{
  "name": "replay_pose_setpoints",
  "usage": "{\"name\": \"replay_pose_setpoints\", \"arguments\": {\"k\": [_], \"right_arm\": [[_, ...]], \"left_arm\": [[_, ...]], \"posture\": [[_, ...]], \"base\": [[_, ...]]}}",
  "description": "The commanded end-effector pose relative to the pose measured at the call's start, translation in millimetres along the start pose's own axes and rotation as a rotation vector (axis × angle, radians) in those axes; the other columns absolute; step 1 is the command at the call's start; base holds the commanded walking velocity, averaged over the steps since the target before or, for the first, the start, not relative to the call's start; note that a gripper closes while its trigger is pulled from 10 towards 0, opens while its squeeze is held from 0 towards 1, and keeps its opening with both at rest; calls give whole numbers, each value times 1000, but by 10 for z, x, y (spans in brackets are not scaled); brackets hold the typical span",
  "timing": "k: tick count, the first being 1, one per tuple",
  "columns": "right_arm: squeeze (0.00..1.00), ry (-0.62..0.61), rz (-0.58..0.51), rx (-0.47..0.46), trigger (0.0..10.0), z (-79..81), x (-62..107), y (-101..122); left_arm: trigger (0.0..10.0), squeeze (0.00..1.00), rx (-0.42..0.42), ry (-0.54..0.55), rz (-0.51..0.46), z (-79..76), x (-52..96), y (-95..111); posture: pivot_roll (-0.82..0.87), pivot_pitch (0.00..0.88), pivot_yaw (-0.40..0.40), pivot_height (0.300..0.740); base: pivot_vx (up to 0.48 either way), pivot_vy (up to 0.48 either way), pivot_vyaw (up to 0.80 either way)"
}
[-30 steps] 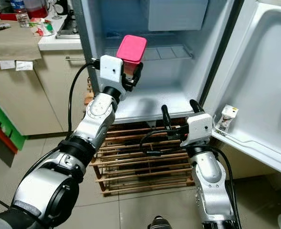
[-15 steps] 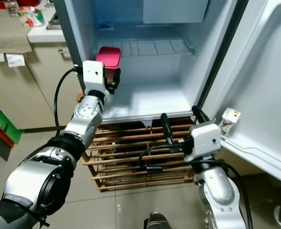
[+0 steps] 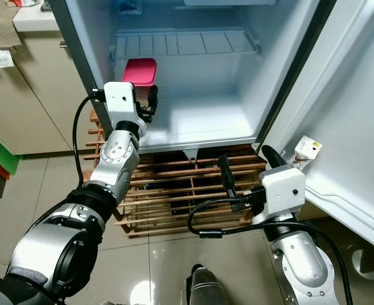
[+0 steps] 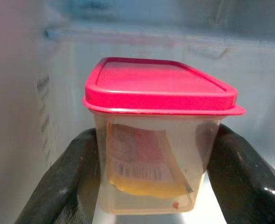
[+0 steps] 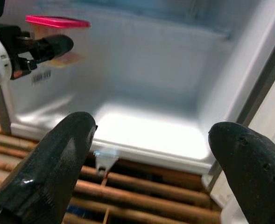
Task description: Restocking fridge
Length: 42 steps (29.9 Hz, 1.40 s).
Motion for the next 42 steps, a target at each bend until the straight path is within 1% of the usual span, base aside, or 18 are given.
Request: {"name": "replay_pose_setpoints", "arguments": {"k": [1, 4, 7, 14, 22, 23, 24, 25, 28, 33, 35, 39, 42], "right_arm": [[0, 12, -10, -15, 10000, 52, 20, 70], [0, 19, -3, -18, 10000, 72, 38, 85], [0, 13, 5, -18, 10000, 72, 69, 97], [0, 4, 21, -22, 10000, 110, 141, 122], [0, -3, 39, -25, 10000, 135, 222, 159], [0, -3, 42, -24, 10000, 133, 227, 161], [0, -3, 46, -23, 10000, 129, 233, 162], [0, -4, 50, -22, 10000, 126, 237, 161], [0, -2, 59, -19, 10000, 122, 246, 164], [0, 2, 65, -20, 10000, 121, 242, 160], [0, 3, 67, -21, 10000, 121, 235, 153], [0, 8, 66, -20, 10000, 120, 197, 137], [0, 10, 60, -17, 10000, 117, 170, 134]], "left_arm": [[10000, 0, -28, 1, 92, -9, 42, -184], [10000, 0, -40, -3, 153, -17, 61, -281], [10000, 0, -52, 5, 181, -21, 82, -336], [10000, 0, -59, 30, 215, 16, 106, -407], [10000, 0, -73, 75, 233, 85, 87, -408], [10000, 192, -75, 86, 235, 98, 85, -406], [10000, 635, -72, 99, 236, 110, 84, -405], [10000, 1000, -69, 106, 237, 115, 84, -405], [10000, 1000, -60, 119, 242, 112, 90, -411], [10000, 1000, -67, 122, 232, 125, 83, -396], [10000, 1000, -70, 128, 229, 154, 75, -389], [10000, 1000, -78, 136, 199, 214, 27, -313], [10000, 1000, -70, 133, 185, 219, 14, -286]], "posture": [[-412, 218, 1, 740], [-423, 234, -4, 740], [-437, 248, -6, 740], [-466, 273, -7, 740], [-502, 293, -13, 740], [-502, 293, -13, 740], [-505, 295, -16, 740], [-505, 295, -16, 740], [-508, 296, -23, 740], [-505, 293, -25, 740], [-498, 287, -24, 740], [-482, 272, -14, 740], [-472, 263, -8, 740]], "base": [[0, 0, 0], [0, 0, 0], [0, 0, 0], [0, 0, 0], [0, 0, 0], [0, 0, 0], [0, 0, 0], [0, 0, 0], [0, 0, 0], [0, 0, 0], [0, 0, 0], [0, 0, 0], [0, 0, 0]]}}
Point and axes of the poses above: a point about 5 cm out from each wrist's last joint towards the gripper, its own x axis pointing back from the gripper into the wrist, its own y axis along the axis of the wrist's last joint, z = x × y, the point moved 3 cm from there along -x, pointing out of the wrist towards the gripper, and after that the axes turned 11 degrees about -x, right-handed, at the moved point
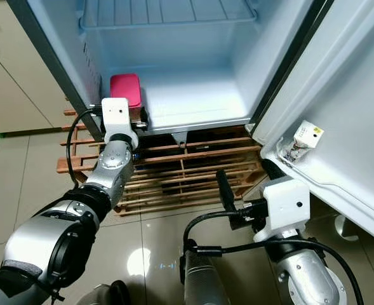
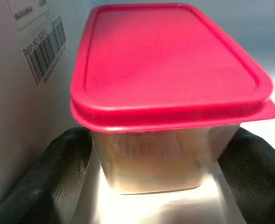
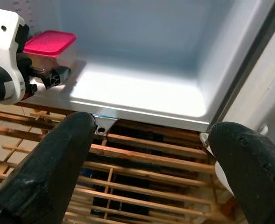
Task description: Restocking fridge
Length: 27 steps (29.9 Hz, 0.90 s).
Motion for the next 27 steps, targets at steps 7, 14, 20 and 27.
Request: {"name": "replay_pose_setpoints", "arguments": {"k": [7, 14, 20, 27], "right_arm": [[0, 9, 9, -10, 10000, -5, -65, -76], [0, 22, -5, -14, 10000, -24, -160, -117], [0, 24, -17, -15, 10000, -65, -233, -149], [0, 37, -66, -65, 10000, -61, -454, -179]], "left_arm": [[10000, 1000, 59, -65, 36, -157, 95, -132], [10000, 0, 130, -122, 45, -350, 235, -217], [10000, 0, 135, -137, 3, -312, 299, -200], [10000, 0, 15, -165, -250, 69, 532, 96]], "posture": [[-414, 213, 7, 740], [-367, 141, 15, 740], [-324, 81, 21, 740], [-229, 16, 25, 740]], "base": [[0, 0, 0], [0, 0, 0], [0, 0, 0], [0, 0, 0]]}}
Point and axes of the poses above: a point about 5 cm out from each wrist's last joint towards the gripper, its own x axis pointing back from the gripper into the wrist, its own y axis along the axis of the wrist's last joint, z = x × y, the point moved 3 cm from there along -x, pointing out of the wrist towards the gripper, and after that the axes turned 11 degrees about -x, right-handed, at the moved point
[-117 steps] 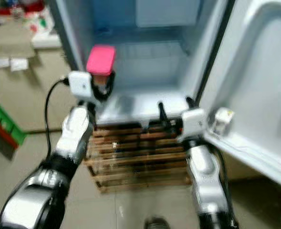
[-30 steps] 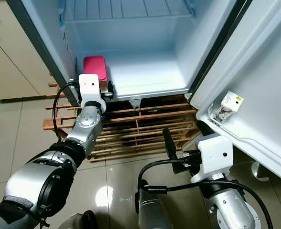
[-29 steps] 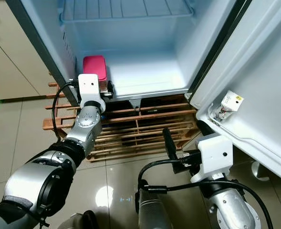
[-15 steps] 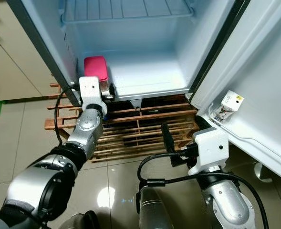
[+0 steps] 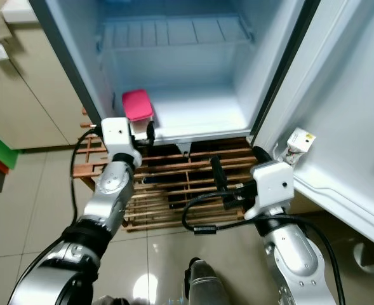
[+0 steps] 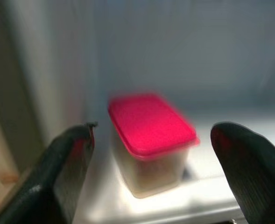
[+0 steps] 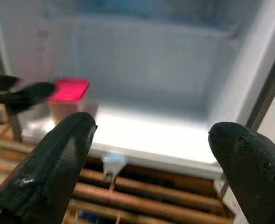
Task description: Restocking fridge
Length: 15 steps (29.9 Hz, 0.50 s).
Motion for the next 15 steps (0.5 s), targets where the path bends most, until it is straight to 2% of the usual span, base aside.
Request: {"name": "replay_pose_setpoints", "arguments": {"k": [1, 4, 8, 10, 12, 15], "right_arm": [[0, -2, -16, -38, 10000, -8, -64, -20], [0, -36, -19, -83, 10000, -71, -166, -59], [0, -98, -4, -91, 10000, -190, -359, -159], [0, -98, -4, -91, 10000, -190, -359, -159], [0, -97, -11, -95, 10000, -191, -520, -202], [0, -78, -21, -109, 10000, -123, -657, -223]], "left_arm": [[10000, 0, -54, -39, -142, 53, 93, 253], [10000, 0, -62, -43, -204, 144, 231, 378], [10000, 0, -59, -35, -175, 281, 419, 409], [10000, 0, -59, -35, -175, 281, 419, 409], [10000, 0, -55, -48, -116, 313, 470, 340], [10000, 0, -75, -29, -111, 328, 354, 394]], "posture": [[-229, 16, 25, 740], [-186, 9, 17, 740], [-118, 0, -1, 740], [-118, 0, -1, 740], [-73, 0, -16, 740], [-55, 0, -20, 740]], "base": [[0, 0, 0], [0, 0, 0], [0, 0, 0], [0, 0, 0], [0, 129, 0], [0, 457, 0]]}}
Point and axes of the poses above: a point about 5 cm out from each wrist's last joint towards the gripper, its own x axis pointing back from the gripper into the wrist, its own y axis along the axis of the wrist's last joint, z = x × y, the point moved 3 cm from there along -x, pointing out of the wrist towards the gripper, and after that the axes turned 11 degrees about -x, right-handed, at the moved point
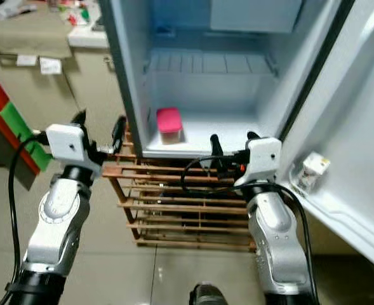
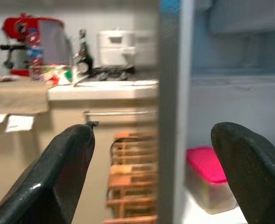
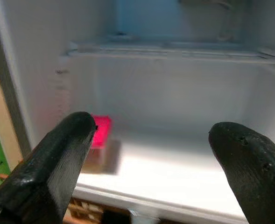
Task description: Restocking fridge
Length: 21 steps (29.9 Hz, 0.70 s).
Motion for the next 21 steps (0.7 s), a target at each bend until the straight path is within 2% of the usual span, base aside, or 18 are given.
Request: {"name": "replay_pose_setpoints", "arguments": {"k": [1, 5, 6, 10, 11, 12, 15, 21], "right_arm": [[0, 12, -6, 2, 10000, 38, -38, -19], [0, 11, -6, 5, 10000, 51, -115, -46], [0, 4, -2, 3, 10000, 38, -141, -71], [0, -38, 33, -3, 10000, -21, -169, -166], [804, -47, 43, 0, 10000, -36, -173, -193], [1000, -51, 50, 7, 10000, -41, -181, -215], [1000, -46, 31, 3, 10000, -31, -213, -203], [1000, -106, 22, 45, 10000, -158, -185, -184]], "left_arm": [[10000, 0, -14, 3, -14, 3, -84, 76], [10000, 0, -14, 6, 18, 7, -191, 83], [10000, 0, -40, 2, 34, 4, -215, 75], [10000, 0, -16, 15, 31, 5, -235, 100], [10000, 0, -14, 9, 32, -12, -236, 100], [10000, 0, -15, 4, 35, -25, -239, 94], [10000, 0, -15, -7, 46, -54, -258, 74], [10000, 0, -13, -37, 47, -126, -269, 68]], "posture": [[-55, 0, -20, 740], [-50, 0, -19, 740], [-51, 0, -17, 740], [-54, 0, -11, 740], [-54, 0, -11, 740], [-58, 0, -9, 740], [-62, 0, -8, 740], [-77, 0, -3, 740]], "base": [[0, 472, 0], [0, 480, 0], [0, 0, 0], [0, 0, 0], [0, 0, 0], [0, 0, 0], [0, 0, 0], [0, 0, 0]]}}
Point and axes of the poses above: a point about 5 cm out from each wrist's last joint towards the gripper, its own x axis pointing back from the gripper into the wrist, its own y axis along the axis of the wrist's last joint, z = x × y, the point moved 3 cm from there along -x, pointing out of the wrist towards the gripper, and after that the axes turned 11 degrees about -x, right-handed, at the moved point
